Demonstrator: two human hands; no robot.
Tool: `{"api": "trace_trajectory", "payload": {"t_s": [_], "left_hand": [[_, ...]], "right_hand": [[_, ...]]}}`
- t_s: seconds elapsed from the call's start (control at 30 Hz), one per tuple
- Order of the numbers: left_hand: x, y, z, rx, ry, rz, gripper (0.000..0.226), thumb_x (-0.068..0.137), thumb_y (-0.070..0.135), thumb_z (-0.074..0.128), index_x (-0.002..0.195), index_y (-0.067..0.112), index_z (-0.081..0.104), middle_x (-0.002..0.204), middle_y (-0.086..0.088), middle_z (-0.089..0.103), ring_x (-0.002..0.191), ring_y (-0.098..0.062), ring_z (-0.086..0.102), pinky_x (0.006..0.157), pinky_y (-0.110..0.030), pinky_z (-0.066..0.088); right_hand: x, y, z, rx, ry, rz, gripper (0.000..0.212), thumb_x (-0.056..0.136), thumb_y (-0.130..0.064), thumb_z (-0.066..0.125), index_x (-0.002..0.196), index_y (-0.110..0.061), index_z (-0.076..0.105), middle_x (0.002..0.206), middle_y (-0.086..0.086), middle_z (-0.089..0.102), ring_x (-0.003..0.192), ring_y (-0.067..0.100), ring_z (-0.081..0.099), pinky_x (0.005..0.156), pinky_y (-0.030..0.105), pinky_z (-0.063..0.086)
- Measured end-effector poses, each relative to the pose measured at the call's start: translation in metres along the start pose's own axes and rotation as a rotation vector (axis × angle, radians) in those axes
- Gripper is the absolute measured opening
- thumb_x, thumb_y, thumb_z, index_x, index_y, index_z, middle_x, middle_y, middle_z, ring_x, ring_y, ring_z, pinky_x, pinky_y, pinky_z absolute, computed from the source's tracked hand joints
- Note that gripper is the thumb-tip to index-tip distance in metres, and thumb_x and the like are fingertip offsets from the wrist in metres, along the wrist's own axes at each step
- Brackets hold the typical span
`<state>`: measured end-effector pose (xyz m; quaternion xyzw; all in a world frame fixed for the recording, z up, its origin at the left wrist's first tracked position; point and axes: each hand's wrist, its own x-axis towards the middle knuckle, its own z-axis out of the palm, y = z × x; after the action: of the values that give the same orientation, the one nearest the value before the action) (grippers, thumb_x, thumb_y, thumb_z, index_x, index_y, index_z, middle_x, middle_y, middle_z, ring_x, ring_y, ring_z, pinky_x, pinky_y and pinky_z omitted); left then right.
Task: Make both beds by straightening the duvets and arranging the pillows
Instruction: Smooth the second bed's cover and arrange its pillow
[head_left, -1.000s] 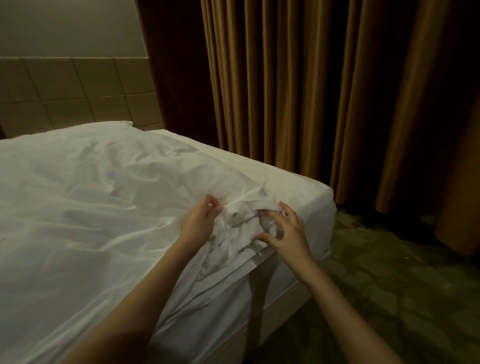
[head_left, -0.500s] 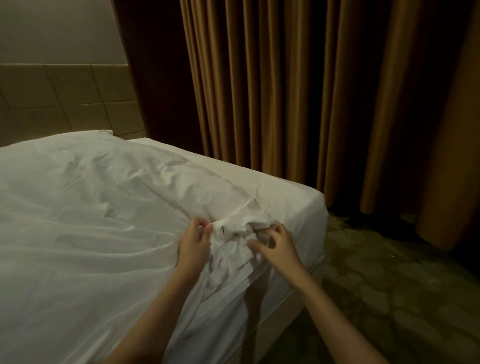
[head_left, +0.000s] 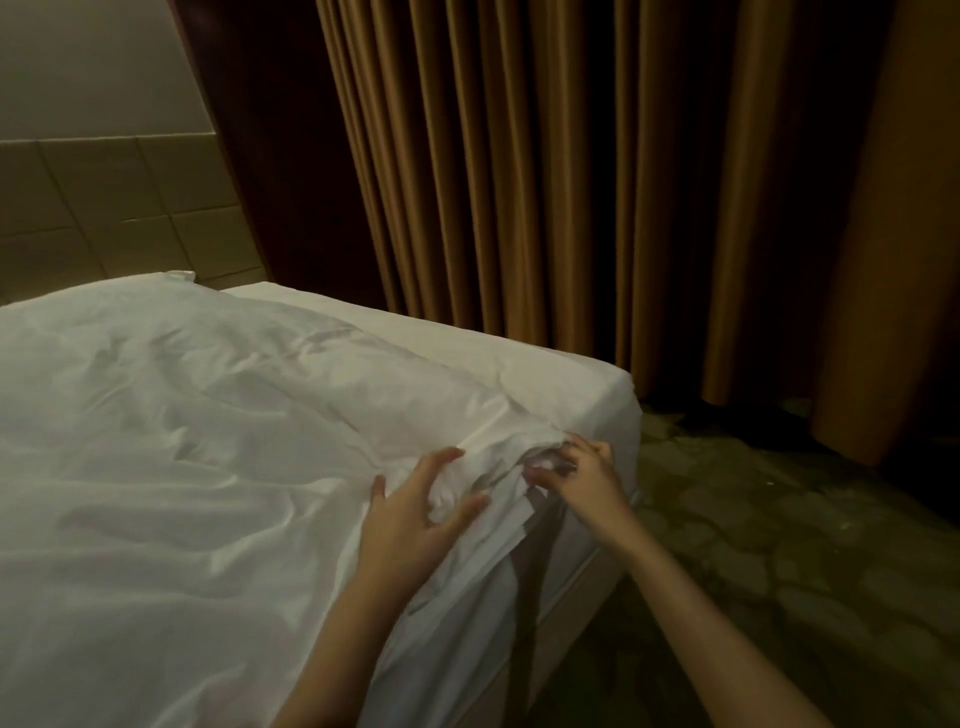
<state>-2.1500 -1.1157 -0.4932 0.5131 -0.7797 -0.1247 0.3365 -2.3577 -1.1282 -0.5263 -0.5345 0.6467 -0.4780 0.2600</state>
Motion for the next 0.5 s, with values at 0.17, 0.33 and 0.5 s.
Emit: {"api": "trace_trajectory", "payload": {"t_s": [0.17,0.33,0.5], "left_hand": [[-0.009,0.011,0.003,0.432,0.075,0.242,0.048,0.074,0.03,0.079,0.119,0.031,0.061,0.077,-0.002,0.072,0.08,-0.029,0.068,0.081,-0.041,0.051],[0.0,0.027,-0.003,0.285,0.177,0.416,0.04,0.08,0.019,0.065,0.115,0.036,0.054,0.061,0.002,0.065,0.063,-0.018,0.06,0.048,-0.022,0.024],[-0.009,-0.006,0.04,0.102,0.129,0.333,0.046,0.079,0.012,0.064,0.115,0.039,0.058,0.104,0.001,0.073,0.103,-0.01,0.055,0.07,-0.013,0.039]], "right_hand": [[-0.001,0.002,-0.006,0.015,-0.035,-0.015,0.051,0.079,-0.025,0.076,0.124,-0.014,0.057,0.1,-0.013,0.032,0.122,0.027,0.039,0.103,0.034,0.037],[0.012,-0.003,-0.033,0.118,0.03,-0.062,0.044,0.08,-0.023,0.075,0.12,-0.025,0.055,0.117,-0.004,0.027,0.104,0.012,0.035,0.091,0.015,0.028],[0.008,0.045,-0.001,0.081,-0.008,0.08,0.052,0.079,-0.017,0.077,0.127,-0.011,0.058,0.121,0.008,0.037,0.11,0.019,0.046,0.095,0.018,0.037]]}}
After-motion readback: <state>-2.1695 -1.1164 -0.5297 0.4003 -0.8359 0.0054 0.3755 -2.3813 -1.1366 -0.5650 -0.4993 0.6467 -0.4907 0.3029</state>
